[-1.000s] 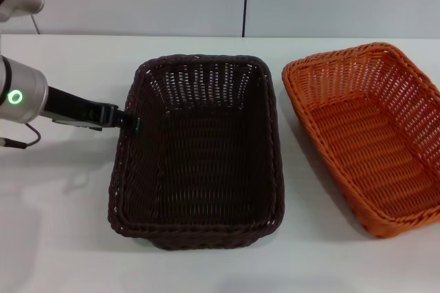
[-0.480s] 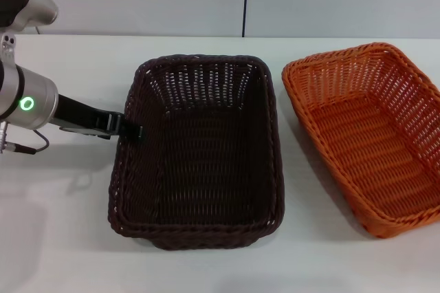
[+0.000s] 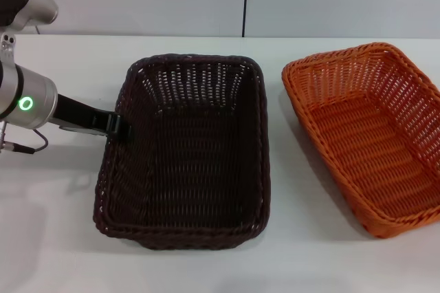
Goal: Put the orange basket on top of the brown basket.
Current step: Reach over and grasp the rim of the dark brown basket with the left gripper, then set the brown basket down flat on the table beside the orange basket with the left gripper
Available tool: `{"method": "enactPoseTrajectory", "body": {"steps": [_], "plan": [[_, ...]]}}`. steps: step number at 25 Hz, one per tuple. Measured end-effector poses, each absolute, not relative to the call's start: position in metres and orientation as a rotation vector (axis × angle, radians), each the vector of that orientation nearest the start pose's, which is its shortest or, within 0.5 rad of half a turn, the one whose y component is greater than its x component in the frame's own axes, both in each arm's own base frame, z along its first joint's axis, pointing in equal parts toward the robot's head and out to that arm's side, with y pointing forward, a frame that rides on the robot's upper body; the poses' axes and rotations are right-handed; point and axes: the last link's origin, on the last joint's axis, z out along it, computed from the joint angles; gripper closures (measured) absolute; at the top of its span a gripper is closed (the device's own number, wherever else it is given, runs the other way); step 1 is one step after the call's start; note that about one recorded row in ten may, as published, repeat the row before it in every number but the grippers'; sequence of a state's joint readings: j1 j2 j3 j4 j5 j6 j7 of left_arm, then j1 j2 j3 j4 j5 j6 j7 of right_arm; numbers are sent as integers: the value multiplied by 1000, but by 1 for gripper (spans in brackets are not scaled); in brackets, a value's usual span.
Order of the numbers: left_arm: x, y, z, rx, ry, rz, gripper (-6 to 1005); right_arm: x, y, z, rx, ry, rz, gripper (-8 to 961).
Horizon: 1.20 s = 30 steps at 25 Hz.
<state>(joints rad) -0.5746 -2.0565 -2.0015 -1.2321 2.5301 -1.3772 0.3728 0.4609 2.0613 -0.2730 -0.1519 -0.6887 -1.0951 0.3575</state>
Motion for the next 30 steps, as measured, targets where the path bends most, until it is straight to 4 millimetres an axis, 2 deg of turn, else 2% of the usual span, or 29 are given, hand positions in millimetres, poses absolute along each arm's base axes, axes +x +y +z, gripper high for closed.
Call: {"method": "enactPoseTrajectory", "body": {"steps": [4, 6, 10, 11, 17, 18, 20, 23, 25, 28, 29, 30], "plan": [[-220, 384, 38, -2225, -1396, 76, 690, 403, 329, 98, -1044, 706, 678, 341], [-215, 382, 42, -2292, -1320, 109, 752, 403, 330, 98, -1044, 707, 677, 341], [-213, 380, 44, -2327, -1284, 127, 760, 403, 329, 98, -1043, 708, 677, 341], [-204, 375, 54, -2426, -1180, 161, 761, 403, 329, 98, -1043, 708, 677, 341], [-199, 373, 68, -2482, -1108, 161, 777, 402, 331, 98, -1044, 707, 680, 341], [-190, 371, 81, -2594, -1029, 157, 784, 402, 331, 98, -1044, 708, 680, 341], [-180, 372, 84, -2666, -952, 117, 791, 403, 330, 95, -1045, 715, 680, 341], [-166, 374, 74, -2777, -808, 69, 792, 404, 328, 94, -1043, 721, 678, 341], [-157, 379, 58, -2855, -729, 58, 793, 405, 326, 92, -1040, 729, 677, 341], [-149, 388, 36, -2921, -699, 55, 795, 407, 324, 92, -1038, 732, 675, 341], [-149, 388, 36, -2921, -699, 55, 795, 407, 323, 92, -1037, 734, 673, 341], [-143, 395, 16, -2958, -688, 61, 796, 409, 321, 92, -1034, 738, 669, 341]]}}
